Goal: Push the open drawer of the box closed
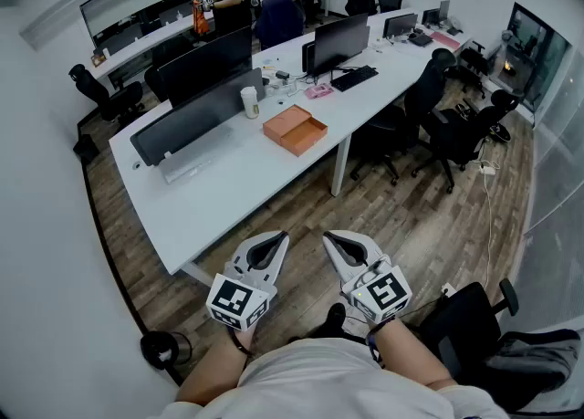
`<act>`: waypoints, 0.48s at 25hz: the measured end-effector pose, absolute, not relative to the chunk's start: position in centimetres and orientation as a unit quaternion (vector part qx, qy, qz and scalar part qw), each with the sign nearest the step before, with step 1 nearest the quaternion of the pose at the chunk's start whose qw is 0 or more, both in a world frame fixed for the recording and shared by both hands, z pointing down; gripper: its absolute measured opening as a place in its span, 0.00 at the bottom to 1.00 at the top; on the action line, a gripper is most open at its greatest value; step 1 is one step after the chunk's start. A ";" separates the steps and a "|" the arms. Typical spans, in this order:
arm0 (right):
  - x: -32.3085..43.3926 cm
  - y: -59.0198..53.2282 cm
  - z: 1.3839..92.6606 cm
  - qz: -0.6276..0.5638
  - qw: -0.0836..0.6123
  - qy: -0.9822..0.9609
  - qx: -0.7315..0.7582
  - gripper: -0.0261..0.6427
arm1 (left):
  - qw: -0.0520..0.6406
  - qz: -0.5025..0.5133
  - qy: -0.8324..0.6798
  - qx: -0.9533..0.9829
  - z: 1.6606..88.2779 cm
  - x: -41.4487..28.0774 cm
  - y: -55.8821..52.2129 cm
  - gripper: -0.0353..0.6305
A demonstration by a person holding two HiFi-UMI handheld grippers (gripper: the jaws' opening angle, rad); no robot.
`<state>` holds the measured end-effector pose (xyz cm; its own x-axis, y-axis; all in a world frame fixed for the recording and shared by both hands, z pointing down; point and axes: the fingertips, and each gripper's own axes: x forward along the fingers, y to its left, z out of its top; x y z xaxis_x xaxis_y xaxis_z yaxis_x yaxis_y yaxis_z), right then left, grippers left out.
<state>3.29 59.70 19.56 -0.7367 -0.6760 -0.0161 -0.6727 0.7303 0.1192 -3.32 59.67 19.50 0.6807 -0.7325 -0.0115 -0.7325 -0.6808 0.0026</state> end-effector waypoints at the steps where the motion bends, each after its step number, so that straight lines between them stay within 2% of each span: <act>1: 3.2 59.4 19.6 -0.059 0.014 -0.930 0.363 0.04 | 0.001 0.006 0.399 -0.917 19.5 -3.4 59.4 0.05; 12: 4.3 56.1 20.1 -0.067 0.023 -0.929 0.362 0.04 | -0.006 -0.002 0.392 -0.920 20.4 -2.0 56.0 0.05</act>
<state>4.34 56.13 20.09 -0.7366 -0.6763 -0.0058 -0.6703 0.7288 0.1402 -2.04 56.01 20.45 0.6923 -0.7215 0.0086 -0.7216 -0.6923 0.0083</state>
